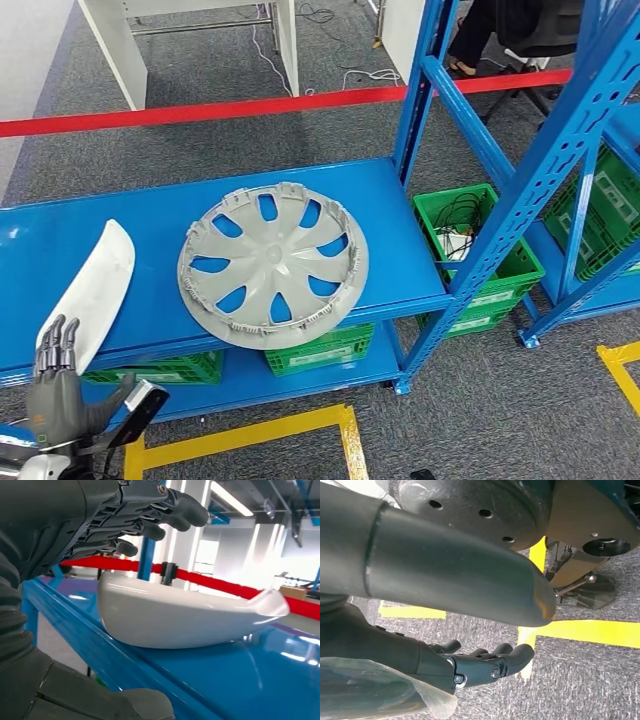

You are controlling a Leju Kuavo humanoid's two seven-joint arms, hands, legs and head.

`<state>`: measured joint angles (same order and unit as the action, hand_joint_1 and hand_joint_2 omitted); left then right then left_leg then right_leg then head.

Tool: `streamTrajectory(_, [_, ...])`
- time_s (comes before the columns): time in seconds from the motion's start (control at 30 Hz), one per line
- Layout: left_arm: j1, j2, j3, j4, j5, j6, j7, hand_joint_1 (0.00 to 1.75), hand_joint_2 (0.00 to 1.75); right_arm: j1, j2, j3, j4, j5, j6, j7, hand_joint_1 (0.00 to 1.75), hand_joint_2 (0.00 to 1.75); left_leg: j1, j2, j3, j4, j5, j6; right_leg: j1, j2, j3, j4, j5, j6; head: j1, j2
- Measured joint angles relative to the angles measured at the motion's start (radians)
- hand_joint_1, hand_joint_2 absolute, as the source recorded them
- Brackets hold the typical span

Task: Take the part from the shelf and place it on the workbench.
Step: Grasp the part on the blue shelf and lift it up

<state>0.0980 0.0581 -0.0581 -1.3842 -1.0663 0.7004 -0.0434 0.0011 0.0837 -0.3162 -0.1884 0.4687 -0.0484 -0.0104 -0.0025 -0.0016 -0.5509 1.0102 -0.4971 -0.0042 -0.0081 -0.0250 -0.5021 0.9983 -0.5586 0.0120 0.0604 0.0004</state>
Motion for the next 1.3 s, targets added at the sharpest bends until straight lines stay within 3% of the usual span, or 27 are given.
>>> streamTrajectory(0.63, [-0.012, 0.038, 0.038, 0.101, 0.040, 0.000, 0.062, 0.00, 1.75, 0.001, -0.001, 0.000, 0.000, 0.004, 0.002, 0.003, 0.00, 0.00, 0.000, 0.000, 0.000, 0.000, 0.000, 0.000, 0.000, 0.000, 0.000, 0.000, 0.000, 0.000, 0.000, 0.000])
streamTrajectory(0.67, [-0.014, 0.039, 0.039, 0.107, 0.040, 0.000, 0.062, 0.32, 1.75, 0.001, -0.001, 0.000, 0.000, 0.004, 0.002, 0.003, 0.00, 0.00, 0.000, 0.000, 0.000, 0.000, 0.000, 0.000, 0.000, 0.000, 0.000, 0.000, 0.000, 0.000, 0.000, 0.000])
streamTrajectory(0.77, [-0.022, 0.042, 0.038, 0.131, 0.040, -0.001, 0.062, 1.62, 1.75, 0.001, -0.001, 0.000, 0.000, 0.006, 0.002, 0.006, 0.00, 0.00, 0.000, 0.000, 0.000, 0.000, 0.000, 0.000, 0.000, 0.000, 0.000, 0.000, 0.000, 0.000, 0.000, 0.000])
streamTrajectory(0.8, [-0.027, 0.043, 0.038, 0.141, 0.041, -0.002, 0.063, 1.74, 1.75, 0.001, -0.001, 0.000, 0.000, 0.007, 0.003, 0.007, 0.00, 0.00, 0.000, 0.000, 0.000, 0.000, 0.000, 0.000, 0.000, 0.000, 0.000, 0.000, 0.000, 0.000, 0.000, 0.000])
streamTrajectory(1.3, [-0.094, 0.056, 0.036, 0.229, 0.050, 0.001, 0.047, 1.75, 1.75, 0.000, -0.003, 0.000, 0.000, 0.017, 0.008, 0.009, 0.00, 0.00, 0.000, 0.000, 0.000, 0.000, 0.000, 0.000, 0.000, 0.000, 0.001, 0.000, 0.000, 0.000, 0.000, 0.000])
